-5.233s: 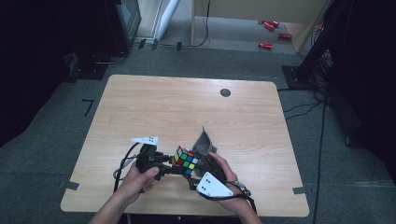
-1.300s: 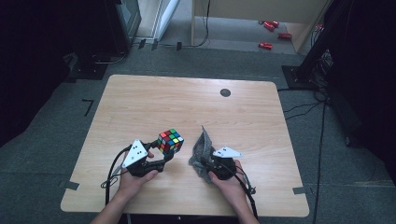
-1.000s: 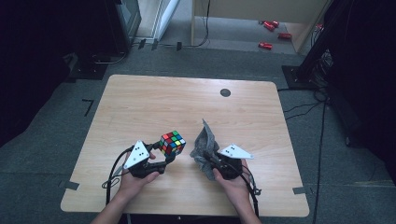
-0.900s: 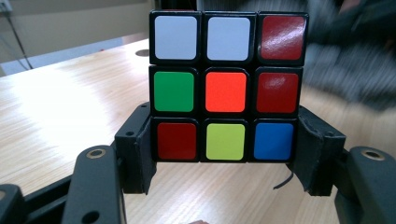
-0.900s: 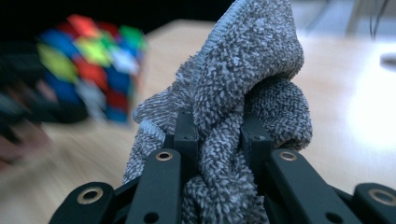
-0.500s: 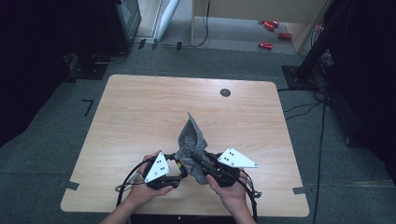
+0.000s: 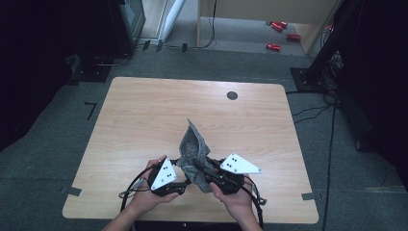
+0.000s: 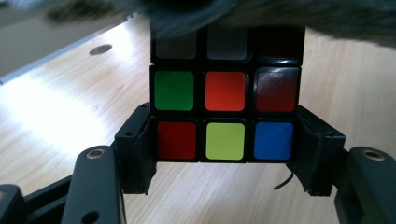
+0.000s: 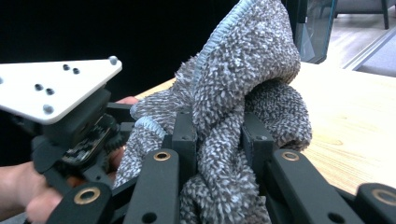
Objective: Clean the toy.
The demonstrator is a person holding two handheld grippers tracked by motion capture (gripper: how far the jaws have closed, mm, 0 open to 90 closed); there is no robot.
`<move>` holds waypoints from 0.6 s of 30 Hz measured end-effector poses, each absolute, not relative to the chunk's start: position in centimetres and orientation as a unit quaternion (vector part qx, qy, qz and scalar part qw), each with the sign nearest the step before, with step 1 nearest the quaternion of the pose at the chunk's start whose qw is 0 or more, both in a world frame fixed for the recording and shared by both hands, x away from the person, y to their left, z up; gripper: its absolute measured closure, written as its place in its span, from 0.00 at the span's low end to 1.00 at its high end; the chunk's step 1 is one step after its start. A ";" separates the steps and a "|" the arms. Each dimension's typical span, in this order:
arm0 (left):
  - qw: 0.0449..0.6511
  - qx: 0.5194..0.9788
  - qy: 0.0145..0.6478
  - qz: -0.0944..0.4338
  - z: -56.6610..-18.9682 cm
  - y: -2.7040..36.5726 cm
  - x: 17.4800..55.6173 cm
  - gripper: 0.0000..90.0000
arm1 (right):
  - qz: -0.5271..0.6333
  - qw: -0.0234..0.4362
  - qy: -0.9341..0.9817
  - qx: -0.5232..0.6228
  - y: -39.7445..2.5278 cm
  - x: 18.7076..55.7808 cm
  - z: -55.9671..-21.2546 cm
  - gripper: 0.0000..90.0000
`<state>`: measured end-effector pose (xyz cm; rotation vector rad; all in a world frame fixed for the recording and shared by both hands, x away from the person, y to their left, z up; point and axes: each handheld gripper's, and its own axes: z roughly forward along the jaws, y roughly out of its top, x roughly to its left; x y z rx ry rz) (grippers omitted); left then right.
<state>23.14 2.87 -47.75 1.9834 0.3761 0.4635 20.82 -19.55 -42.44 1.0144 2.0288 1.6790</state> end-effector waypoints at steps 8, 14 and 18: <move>0.527 0.814 0.157 0.188 -47.2 3.4 23.2 0.39 | 0.562 0.175 0.693 0.416 -22.0 22.1 -43.5 0.80; 0.514 0.825 0.148 0.183 -47.5 2.7 22.9 0.38 | 0.590 0.160 0.706 0.357 -20.0 20.9 -42.3 0.80; 0.515 0.823 0.148 0.189 -47.2 2.6 22.7 0.39 | 0.588 0.160 0.707 0.359 -19.8 20.8 -42.3 0.79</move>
